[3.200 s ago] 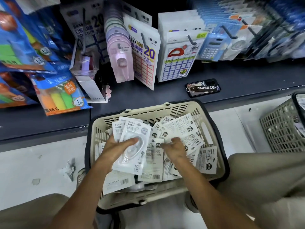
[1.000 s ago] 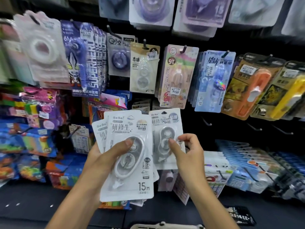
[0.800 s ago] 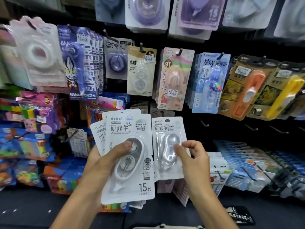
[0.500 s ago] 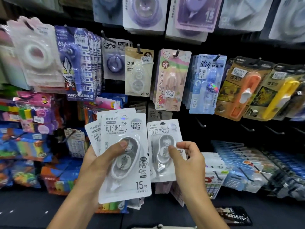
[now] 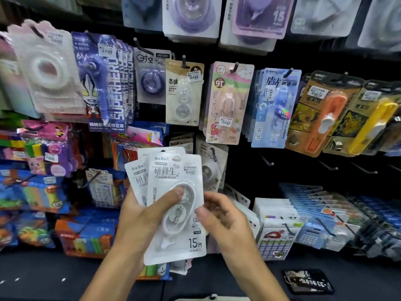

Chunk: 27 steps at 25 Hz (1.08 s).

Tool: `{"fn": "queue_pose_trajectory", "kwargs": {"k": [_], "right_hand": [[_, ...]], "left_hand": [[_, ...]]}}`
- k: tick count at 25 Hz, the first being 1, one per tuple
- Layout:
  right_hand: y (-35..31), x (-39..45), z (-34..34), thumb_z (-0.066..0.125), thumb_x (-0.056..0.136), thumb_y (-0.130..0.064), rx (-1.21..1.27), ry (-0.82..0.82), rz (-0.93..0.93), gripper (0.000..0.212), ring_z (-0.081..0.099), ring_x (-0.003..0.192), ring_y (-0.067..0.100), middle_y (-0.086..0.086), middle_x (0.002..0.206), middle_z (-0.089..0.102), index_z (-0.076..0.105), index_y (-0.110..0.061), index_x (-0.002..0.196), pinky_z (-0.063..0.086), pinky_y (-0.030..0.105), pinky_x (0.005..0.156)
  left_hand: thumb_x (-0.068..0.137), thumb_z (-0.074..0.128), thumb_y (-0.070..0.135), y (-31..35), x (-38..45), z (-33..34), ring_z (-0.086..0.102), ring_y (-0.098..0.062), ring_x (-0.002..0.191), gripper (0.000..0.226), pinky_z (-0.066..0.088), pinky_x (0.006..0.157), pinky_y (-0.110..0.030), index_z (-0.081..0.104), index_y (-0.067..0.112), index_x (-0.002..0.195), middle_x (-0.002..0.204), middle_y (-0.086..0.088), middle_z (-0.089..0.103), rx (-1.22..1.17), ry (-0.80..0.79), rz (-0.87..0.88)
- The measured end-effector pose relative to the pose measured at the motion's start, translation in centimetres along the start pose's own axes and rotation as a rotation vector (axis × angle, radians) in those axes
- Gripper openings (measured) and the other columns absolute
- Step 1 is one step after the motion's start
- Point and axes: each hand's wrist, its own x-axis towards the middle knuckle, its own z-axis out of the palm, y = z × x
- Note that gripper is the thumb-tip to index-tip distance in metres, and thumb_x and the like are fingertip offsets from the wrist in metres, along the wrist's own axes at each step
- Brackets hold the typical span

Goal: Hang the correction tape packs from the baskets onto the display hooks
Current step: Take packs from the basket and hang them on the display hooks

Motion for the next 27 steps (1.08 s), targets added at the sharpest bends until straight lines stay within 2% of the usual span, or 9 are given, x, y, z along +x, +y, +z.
{"fn": "queue_pose_trajectory", "kwargs": {"k": [3, 7, 10, 15, 18, 19, 22, 24, 27], "right_hand": [[-0.5, -0.4, 0.7, 0.085, 0.075, -0.044, 0.111, -0.011, 0.021, 0.036, 0.075, 0.095, 0.017, -0.001, 0.104, 0.078, 0.072, -0.034, 0.107, 0.059, 0.025, 0.075], [-1.1, 0.4, -0.3, 0.078, 0.079, -0.029, 0.304, 0.087, 0.046, 0.034, 0.075, 0.099, 0.027, 0.009, 0.106, 0.078, 0.07, -0.016, 0.109, 0.061, 0.032, 0.079], [-0.3, 0.6, -1.3, 0.079, 0.081, -0.031, 0.305, 0.232, 0.137, 0.038, 0.072, 0.102, 0.033, 0.01, 0.112, 0.076, 0.069, -0.019, 0.116, 0.058, 0.04, 0.073], [1.5, 0.9, -2.6, 0.072, 0.091, -0.034, -0.003, 0.417, 0.095, 0.014, 0.074, 0.091, 0.015, -0.01, 0.1, 0.076, 0.068, -0.038, 0.103, 0.058, 0.037, 0.079], [1.8, 3.0, -2.2, 0.069, 0.094, -0.031, -0.007, 0.446, 0.22, 0.035, 0.073, 0.091, 0.027, -0.007, 0.114, 0.067, 0.051, -0.035, 0.123, 0.058, 0.051, 0.084], [1.7, 3.2, -2.1, 0.068, 0.094, -0.03, -0.039, 0.451, 0.252, 0.043, 0.071, 0.094, 0.025, -0.008, 0.12, 0.062, 0.044, -0.036, 0.129, 0.058, 0.049, 0.084], [1.5, 1.1, -1.0, 0.069, 0.089, -0.045, -0.191, 0.329, 0.081, 0.039, 0.061, 0.106, -0.001, -0.022, 0.124, 0.06, 0.049, -0.048, 0.123, 0.048, 0.021, 0.083], [1.1, -0.9, 0.3, 0.07, 0.079, -0.059, -0.138, 0.134, 0.003, 0.042, 0.066, 0.104, 0.001, -0.018, 0.118, 0.067, 0.059, -0.048, 0.118, 0.051, 0.02, 0.081], [0.7, -1.0, 1.3, 0.079, 0.068, -0.06, -0.17, 0.112, -0.066, 0.044, 0.07, 0.092, 0.005, -0.01, 0.104, 0.072, 0.066, -0.042, 0.106, 0.054, 0.019, 0.074]], "left_hand": [[0.043, 0.099, 0.051, 0.1, 0.1, 0.2, 0.078, -0.028, 0.095, 0.079, 0.063, 0.064, -0.035, 0.073, 0.029, 0.114, 0.11, -0.006, 0.079, -0.035, -0.023, -0.071], [0.063, 0.083, 0.042, 0.4, -0.1, -0.4, 0.078, -0.029, 0.097, 0.056, 0.064, 0.065, -0.034, 0.076, 0.023, 0.115, 0.111, -0.008, 0.079, -0.087, -0.006, -0.137], [0.058, 0.084, 0.038, 0.7, -0.3, -0.5, 0.078, -0.025, 0.093, 0.06, 0.063, 0.062, -0.031, 0.074, 0.022, 0.116, 0.107, -0.005, 0.08, -0.039, 0.071, -0.078], [0.064, 0.081, 0.028, 1.2, -0.1, -1.6, 0.079, -0.024, 0.091, 0.058, 0.061, 0.059, -0.029, 0.071, 0.016, 0.12, 0.107, -0.004, 0.08, -0.041, 0.135, 0.024], [0.056, 0.086, 0.034, 0.5, -0.1, -1.1, 0.078, -0.026, 0.094, 0.067, 0.063, 0.064, -0.034, 0.07, 0.019, 0.119, 0.108, -0.004, 0.08, -0.027, 0.121, 0.015], [0.056, 0.087, 0.035, 0.2, 0.0, -0.9, 0.078, -0.027, 0.095, 0.067, 0.063, 0.067, -0.036, 0.07, 0.02, 0.119, 0.108, -0.004, 0.08, -0.022, 0.118, 0.007], [0.059, 0.092, 0.034, -0.5, 0.3, -0.3, 0.078, -0.027, 0.095, 0.062, 0.063, 0.07, -0.039, 0.07, 0.023, 0.117, 0.108, -0.003, 0.08, -0.022, 0.107, 0.001], [0.057, 0.098, 0.035, -1.0, 0.5, 0.1, 0.078, -0.027, 0.095, 0.067, 0.062, 0.076, -0.044, 0.07, 0.023, 0.116, 0.107, -0.003, 0.08, -0.008, 0.115, 0.006], [0.051, 0.093, 0.044, -1.4, 0.6, 0.9, 0.078, -0.027, 0.097, 0.076, 0.061, 0.082, -0.047, 0.068, 0.024, 0.12, 0.109, -0.003, 0.079, 0.015, 0.077, -0.026]]}}
